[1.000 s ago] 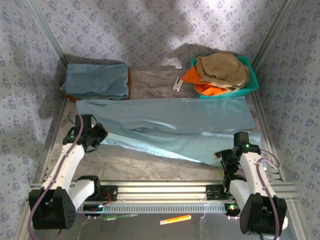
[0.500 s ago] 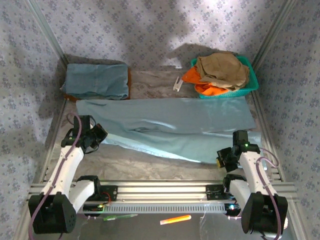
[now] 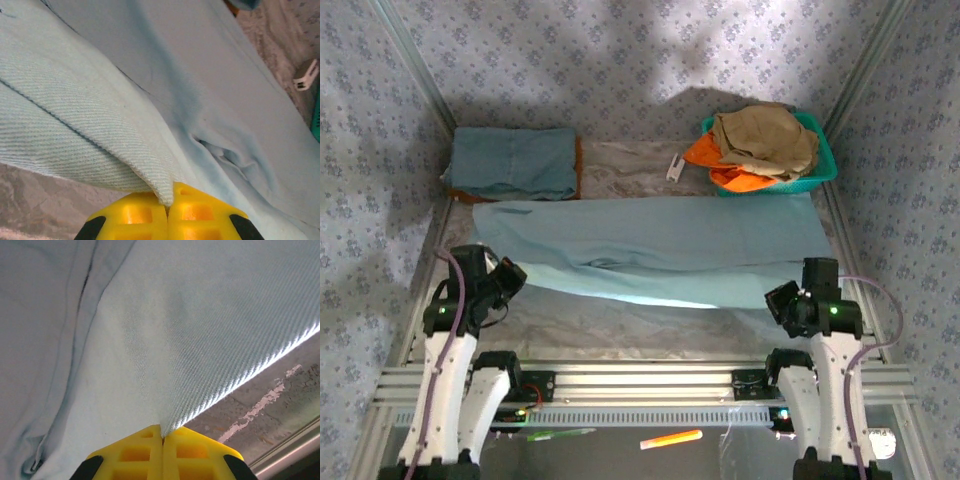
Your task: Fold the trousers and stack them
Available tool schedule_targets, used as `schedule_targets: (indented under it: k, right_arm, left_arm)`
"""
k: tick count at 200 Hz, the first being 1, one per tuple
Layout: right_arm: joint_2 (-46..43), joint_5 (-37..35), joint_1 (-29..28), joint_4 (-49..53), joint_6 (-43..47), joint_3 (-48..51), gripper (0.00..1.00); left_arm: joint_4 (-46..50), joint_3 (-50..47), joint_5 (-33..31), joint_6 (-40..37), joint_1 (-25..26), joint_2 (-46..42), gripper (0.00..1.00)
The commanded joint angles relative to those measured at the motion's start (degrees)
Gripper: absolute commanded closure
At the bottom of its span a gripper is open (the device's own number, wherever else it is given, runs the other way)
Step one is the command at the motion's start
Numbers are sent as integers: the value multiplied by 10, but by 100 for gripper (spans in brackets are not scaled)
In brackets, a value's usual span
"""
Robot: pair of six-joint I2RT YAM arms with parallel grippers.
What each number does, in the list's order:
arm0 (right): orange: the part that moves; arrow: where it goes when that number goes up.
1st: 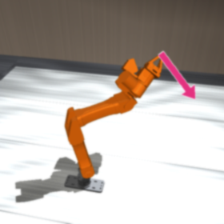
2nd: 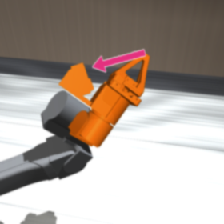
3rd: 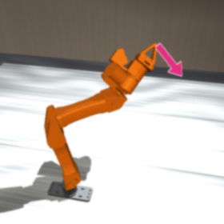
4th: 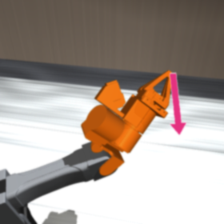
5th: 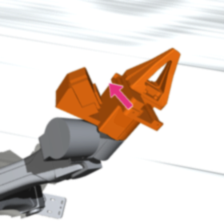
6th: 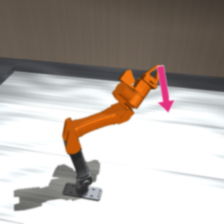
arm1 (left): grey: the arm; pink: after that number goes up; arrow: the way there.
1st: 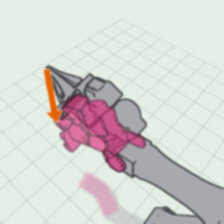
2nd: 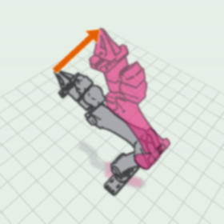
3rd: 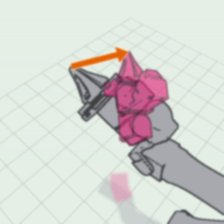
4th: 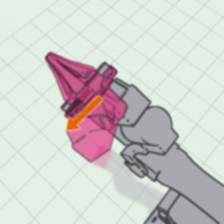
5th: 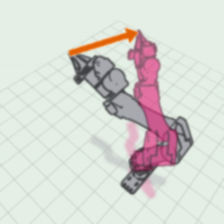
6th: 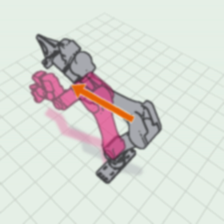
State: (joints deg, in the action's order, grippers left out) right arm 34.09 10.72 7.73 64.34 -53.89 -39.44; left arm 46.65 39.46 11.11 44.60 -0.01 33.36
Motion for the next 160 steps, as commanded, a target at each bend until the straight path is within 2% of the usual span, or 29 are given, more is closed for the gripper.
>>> schedule_targets:
  k: [1,46,78,113,160]
  right_arm:
    - [-28,-37,-4,81,32,-43,100]
    - [-58,-83,-23,114,71,-106,100]
    - [-27,-90,-24,79,104,-126,100]
    - [96,-116,-25,-2,172,-186,100]
    - [322,-132,-32,-115,242,-280,100]
  left_arm:
    - [80,38,-11,7,-6,-49,100]
    - [145,79,-30,9,-6,-88,100]
    - [147,114,-54,-6,-5,-73,100]
    - [84,170,-56,-53,-6,47,100]
    - [-40,240,-71,-94,-6,222,100]
